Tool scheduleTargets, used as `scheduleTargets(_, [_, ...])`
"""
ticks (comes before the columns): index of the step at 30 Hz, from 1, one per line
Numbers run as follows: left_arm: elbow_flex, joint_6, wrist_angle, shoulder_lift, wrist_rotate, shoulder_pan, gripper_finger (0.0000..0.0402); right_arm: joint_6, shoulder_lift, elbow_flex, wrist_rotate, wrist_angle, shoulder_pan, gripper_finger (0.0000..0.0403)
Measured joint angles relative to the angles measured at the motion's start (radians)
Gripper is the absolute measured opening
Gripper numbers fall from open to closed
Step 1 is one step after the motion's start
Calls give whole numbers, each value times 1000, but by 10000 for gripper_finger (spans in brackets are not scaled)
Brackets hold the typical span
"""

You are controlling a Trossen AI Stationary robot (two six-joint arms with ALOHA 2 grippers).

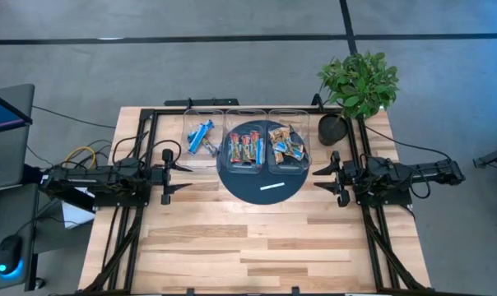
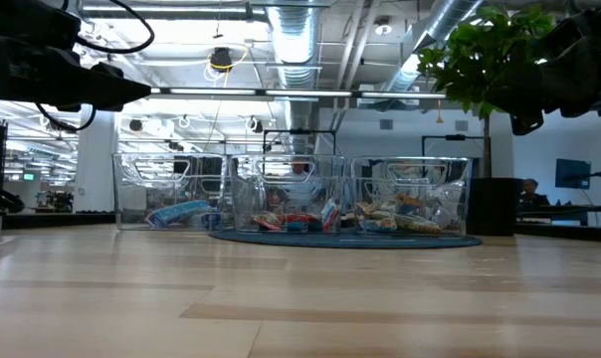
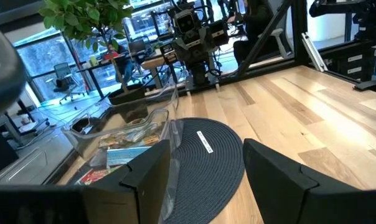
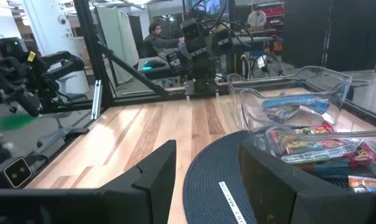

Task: Pick and place Granola Bars by type
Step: Return to Home Position

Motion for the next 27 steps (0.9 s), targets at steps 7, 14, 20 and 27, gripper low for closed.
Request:
scheduleTargets(7, [0, 3, 0, 0, 0, 0, 199, 0, 0, 0, 0, 0, 0, 166])
scheduleTargets(14, [0, 3, 0, 0, 0, 0, 199, 0, 0, 0, 0, 0, 0, 166])
scheduleTargets(20, [0, 3, 0, 0, 0, 0, 199, 0, 0, 0, 0, 0, 0, 166])
scheduleTargets(27, [0, 5, 0, 0, 0, 0, 199, 0, 0, 0, 0, 0, 0, 166])
